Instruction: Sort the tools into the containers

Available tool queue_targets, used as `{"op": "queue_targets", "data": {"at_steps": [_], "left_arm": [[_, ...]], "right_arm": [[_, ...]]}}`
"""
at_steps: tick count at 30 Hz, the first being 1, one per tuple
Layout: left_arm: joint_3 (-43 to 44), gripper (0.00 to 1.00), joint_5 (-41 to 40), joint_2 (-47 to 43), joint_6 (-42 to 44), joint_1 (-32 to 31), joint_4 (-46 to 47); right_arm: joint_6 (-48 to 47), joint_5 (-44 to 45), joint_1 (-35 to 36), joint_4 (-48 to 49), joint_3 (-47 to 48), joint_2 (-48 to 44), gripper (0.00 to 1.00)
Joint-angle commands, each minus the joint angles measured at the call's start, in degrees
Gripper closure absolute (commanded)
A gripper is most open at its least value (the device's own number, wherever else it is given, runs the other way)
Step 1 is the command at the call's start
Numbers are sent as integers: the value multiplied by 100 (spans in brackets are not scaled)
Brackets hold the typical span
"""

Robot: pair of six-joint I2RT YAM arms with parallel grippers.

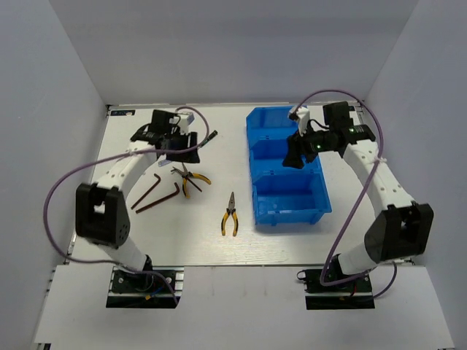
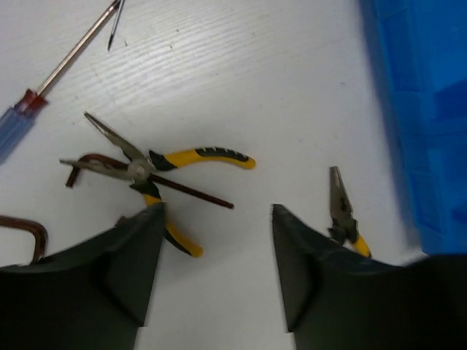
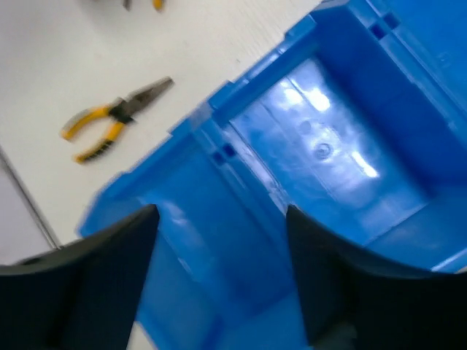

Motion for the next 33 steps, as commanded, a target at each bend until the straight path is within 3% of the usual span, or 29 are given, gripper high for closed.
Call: {"op": "queue_targets", "data": {"at_steps": [1,2,4,7,10,17,29,30,33], "left_arm": [[555,25,-555,722,310,-256,-20],[896,19,-687,924,398,-256,-72],[1266,18,-777,1520,591,-318,-134],[2511,20,-970,2337,653,-370,-204],[3209,24,-970,2998,488,-370,-327],[3605,24,-995,3808,198,-423,524],[4150,30,-1585,4556,74,-423,657],[4151,31,-1646,4634,74,-423,657],[4151,52,-1734,4705,74,-423,657]], "right_arm": [[-184,783,179,-380,334,162,17],[-167,862,222,-337,309,214,12],[-123,924,196,-214,107,162,12],[43,942,179,102,-288,-22,19],[132,924,170,278,-543,-171,25],[97,889,170,332,-1053,-479,27],[79,810,152,226,-1151,-515,25],[71,810,144,217,-1177,-541,25],[71,819,144,209,-1212,-558,25]]}}
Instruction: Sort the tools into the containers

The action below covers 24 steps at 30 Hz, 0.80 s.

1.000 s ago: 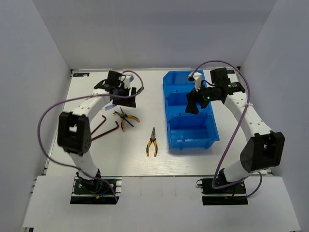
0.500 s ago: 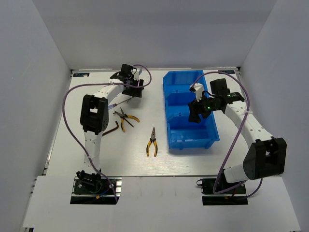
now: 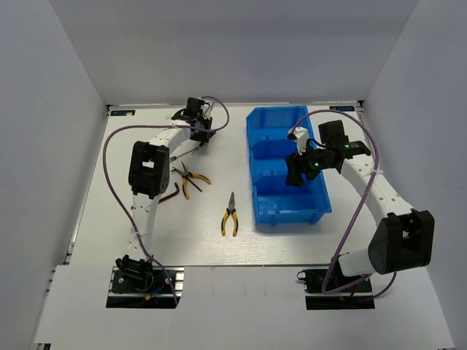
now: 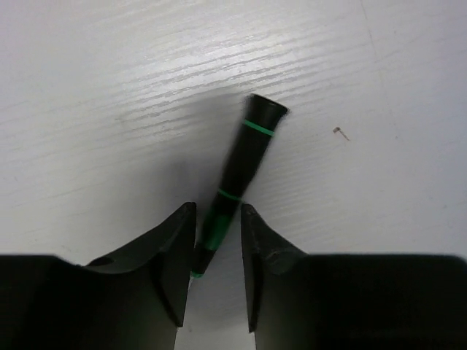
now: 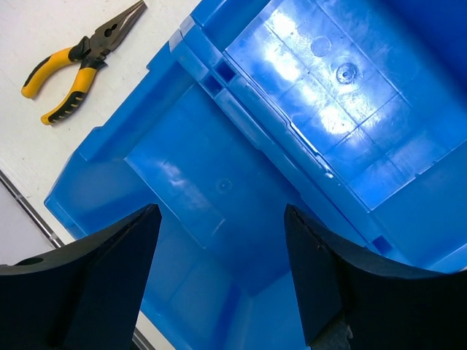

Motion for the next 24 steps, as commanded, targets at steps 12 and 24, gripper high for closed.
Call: {"op": "queue_targets", "data": {"at_steps": [12,24], "left_arm": [[80,100,-35,-330,-48,-260,-91],[758,100,2901,-858,-550,-717,2684]], "right_arm": [[86,-209,-82,104,-209,-270,30],[-774,-1026,-231,-238,-447,-561,100]]}}
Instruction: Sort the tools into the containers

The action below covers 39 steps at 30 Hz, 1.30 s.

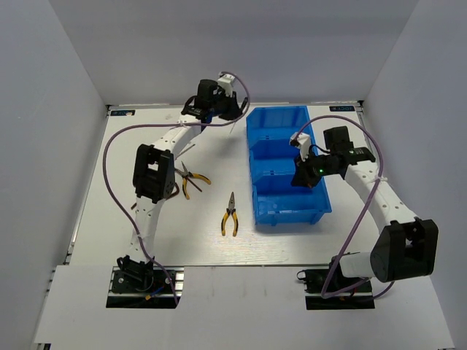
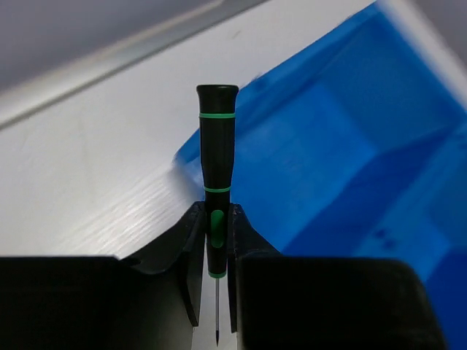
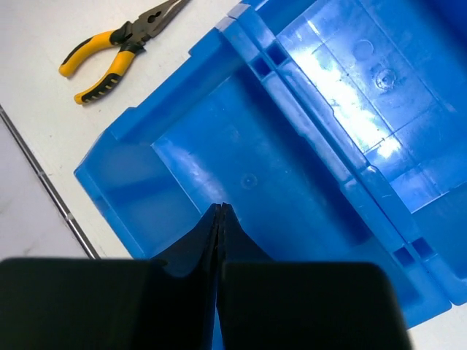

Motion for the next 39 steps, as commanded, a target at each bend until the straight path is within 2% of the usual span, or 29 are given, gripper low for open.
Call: {"op": "queue_targets", "data": {"at_steps": [1,5,7,10,14,17,21,25,26,27,29,32,36,38,39], "left_arm": [[106,100,1164,-608,-263,-186,1450],[772,100,1788,-109,-572,-353,1804],[774,100,1851,24,-633,-485,1953],[774,100,1571,77,-327,-643,1953],[932,91,1201,226,34,-749,1786],[1055,88,832,366,228,-802,1619],[1301,84,560,604,281,-802,1461],[1302,74,286,727,281,-802,1400],[1302,71,225,727,281,-854,1400],[1302,62,225,727,281,-854,1400],[1302,62,225,780,281,-854,1347],[1354,52,225,780,219,-854,1347],[1354,50,278,509,219,-854,1251],[1172,59,-167,80,219,-854,1014],[1039,68,-484,-123,124,-854,534]], "right_arm": [[-425,-390,-102,-164,-93,-268,100],[-540,-513,-155,-112,-181,-382,100],[-557,-505,-182,-50,-181,-435,100],[-566,-496,-243,-6,-225,-453,100],[-522,-592,-296,38,-269,-487,100],[-470,-680,-348,73,-278,-514,100],[-390,-742,-410,126,-278,-523,100],[-364,-786,-454,117,-295,-558,100],[-355,-786,-454,126,-287,-575,99],[-355,-803,-463,134,-286,-584,97],[-355,-795,-463,143,-295,-610,92],[-346,-786,-489,135,-322,-646,80],[-355,-804,-498,169,-348,-681,72],[-303,-743,-481,187,-339,-664,72],[-250,-707,-480,248,-331,-646,72]]}}
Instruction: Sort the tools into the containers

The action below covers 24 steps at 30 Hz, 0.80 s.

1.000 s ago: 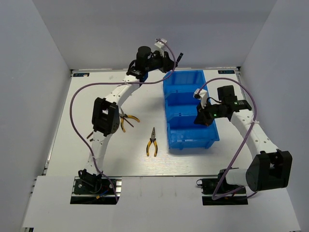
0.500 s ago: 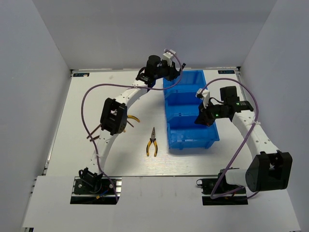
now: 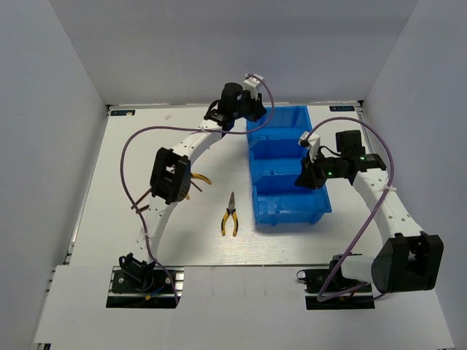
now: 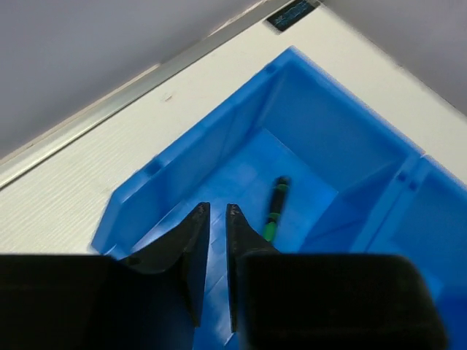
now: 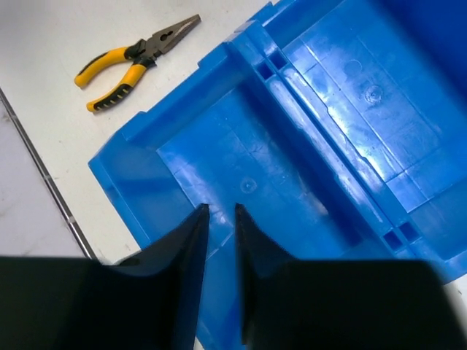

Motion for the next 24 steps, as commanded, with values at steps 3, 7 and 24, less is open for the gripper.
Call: {"op": "queue_targets", "data": {"at_steps": [3,7,24], "left_arm": [[-1144,100,-1907,-1999,-577,219,-1608],[-3153,80,-3420,-3192,-930,649,-2533],[-4900,38,-2868,-3637,263,2232,-3529]], "right_arm": [[915,671,-19,397,24,119,100],[1174,807,-19,-370,715,723,100],[1058,-20,-19,-182,402,569,52]]}}
